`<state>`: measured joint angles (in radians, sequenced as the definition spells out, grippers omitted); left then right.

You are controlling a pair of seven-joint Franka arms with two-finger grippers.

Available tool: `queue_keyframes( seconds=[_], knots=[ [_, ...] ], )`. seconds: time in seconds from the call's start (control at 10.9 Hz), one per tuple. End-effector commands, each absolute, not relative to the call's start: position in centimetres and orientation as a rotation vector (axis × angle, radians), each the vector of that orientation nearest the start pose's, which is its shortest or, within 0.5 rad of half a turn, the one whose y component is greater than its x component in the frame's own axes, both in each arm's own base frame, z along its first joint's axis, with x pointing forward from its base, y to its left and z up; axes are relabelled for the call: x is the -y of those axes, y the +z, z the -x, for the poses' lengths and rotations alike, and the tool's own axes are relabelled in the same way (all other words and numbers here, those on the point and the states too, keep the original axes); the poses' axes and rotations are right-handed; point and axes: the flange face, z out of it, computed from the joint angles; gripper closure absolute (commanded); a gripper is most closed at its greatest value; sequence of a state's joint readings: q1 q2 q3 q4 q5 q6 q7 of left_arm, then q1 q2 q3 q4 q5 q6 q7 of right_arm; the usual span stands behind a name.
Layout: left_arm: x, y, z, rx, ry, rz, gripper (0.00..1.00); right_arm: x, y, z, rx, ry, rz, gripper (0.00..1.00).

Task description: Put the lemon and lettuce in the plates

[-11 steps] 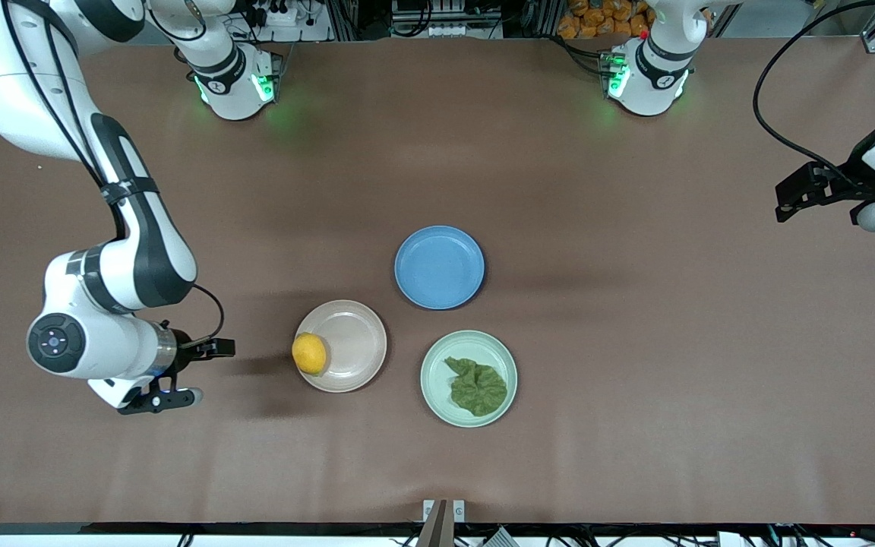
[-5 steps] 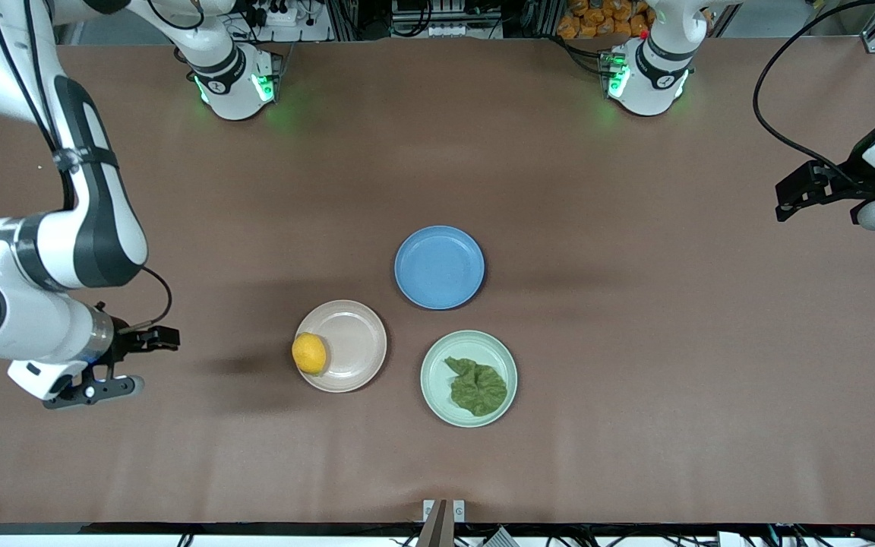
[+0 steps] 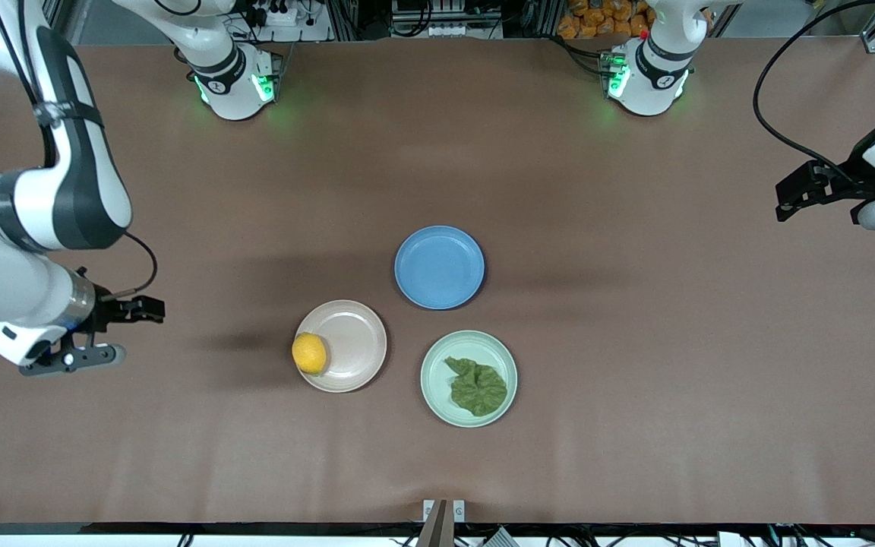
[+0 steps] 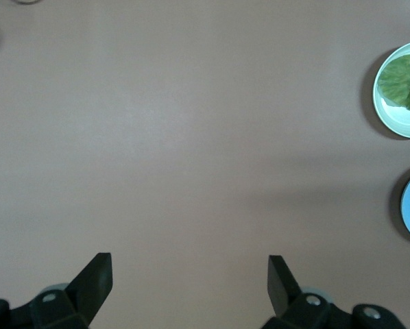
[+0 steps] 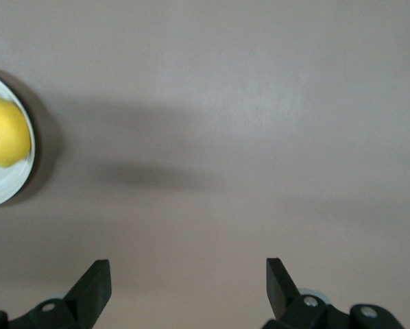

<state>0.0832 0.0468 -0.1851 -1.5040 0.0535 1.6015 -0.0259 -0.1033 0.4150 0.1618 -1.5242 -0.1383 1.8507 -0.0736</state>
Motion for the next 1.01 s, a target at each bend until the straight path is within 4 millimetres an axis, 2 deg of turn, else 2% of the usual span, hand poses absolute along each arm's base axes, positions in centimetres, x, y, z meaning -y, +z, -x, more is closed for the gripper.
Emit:
queue_keyframes(
  seconds=[0.0,0.37,0.55,0.74,0.92],
  knots=[
    [5.2,63.9,-56.7,-0.158,-0.095,3.090,0.00,-1.0,45.1,-63.3,0.235,0.200,3.183,0.00],
    [5.1,64.1,-56.6,-0.158,-0.100,3.089,0.00,-0.2,49.5,-60.6,0.201,0.290,3.190,0.00],
    [5.0,63.9,-56.7,-0.156,-0.095,3.089,0.00,0.4,52.5,-59.3,0.178,0.266,3.202,0.00],
    [4.9,64.0,-56.7,-0.156,-0.097,3.089,0.00,0.8,54.9,-58.4,0.160,0.239,3.210,0.00],
    [5.1,63.9,-56.7,-0.161,-0.093,3.089,0.00,2.1,56.8,-58.0,0.120,0.253,3.212,0.00]
  ],
)
